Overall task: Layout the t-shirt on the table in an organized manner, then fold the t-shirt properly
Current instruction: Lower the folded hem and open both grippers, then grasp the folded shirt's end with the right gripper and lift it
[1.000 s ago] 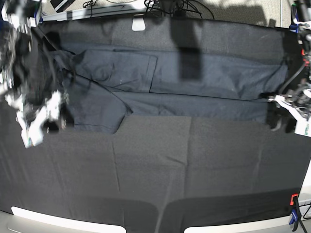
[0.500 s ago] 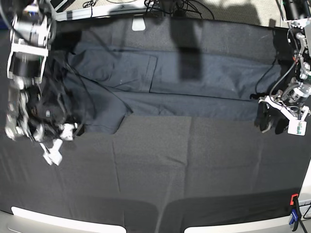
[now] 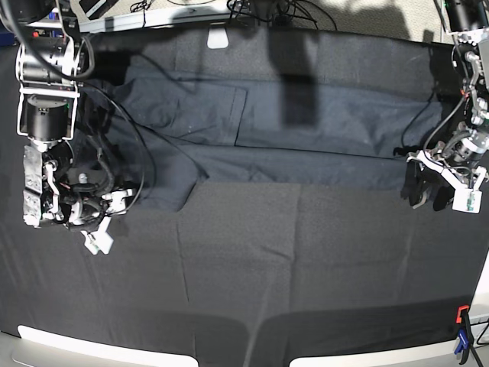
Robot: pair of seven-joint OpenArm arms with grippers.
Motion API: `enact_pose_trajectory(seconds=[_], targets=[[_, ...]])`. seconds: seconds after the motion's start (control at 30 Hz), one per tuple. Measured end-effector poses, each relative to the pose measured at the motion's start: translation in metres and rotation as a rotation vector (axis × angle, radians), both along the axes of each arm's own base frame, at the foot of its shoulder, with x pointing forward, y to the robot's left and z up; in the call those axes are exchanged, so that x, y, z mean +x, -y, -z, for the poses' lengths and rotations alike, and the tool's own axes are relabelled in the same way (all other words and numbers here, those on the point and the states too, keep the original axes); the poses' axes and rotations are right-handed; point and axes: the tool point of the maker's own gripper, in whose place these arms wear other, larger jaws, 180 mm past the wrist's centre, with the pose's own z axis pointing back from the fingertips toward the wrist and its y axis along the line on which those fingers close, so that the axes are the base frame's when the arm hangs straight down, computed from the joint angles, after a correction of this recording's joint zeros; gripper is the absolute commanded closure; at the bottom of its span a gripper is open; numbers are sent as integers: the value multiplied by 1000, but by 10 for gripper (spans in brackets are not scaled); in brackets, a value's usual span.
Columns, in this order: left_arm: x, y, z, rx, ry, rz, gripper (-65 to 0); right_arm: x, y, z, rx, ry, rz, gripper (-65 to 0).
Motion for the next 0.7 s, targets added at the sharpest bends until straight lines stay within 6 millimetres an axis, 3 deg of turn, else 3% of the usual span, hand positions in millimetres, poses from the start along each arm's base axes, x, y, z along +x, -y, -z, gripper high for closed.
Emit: enact_pose_trajectory(seconds=[0.3, 0.47, 0.63, 0.7], targets=[[0, 0, 0, 0, 0, 0, -309, 11, 8, -9, -8, 50, 13, -324], [0, 0, 0, 0, 0, 0, -309, 9, 15, -5, -53, 45, 21, -324], [0, 0, 0, -1, 0, 0, -309, 4, 7, 3, -40, 31, 21, -322], [0, 0, 0, 0, 0, 0, -309, 5, 2, 4, -35, 29, 16, -272]])
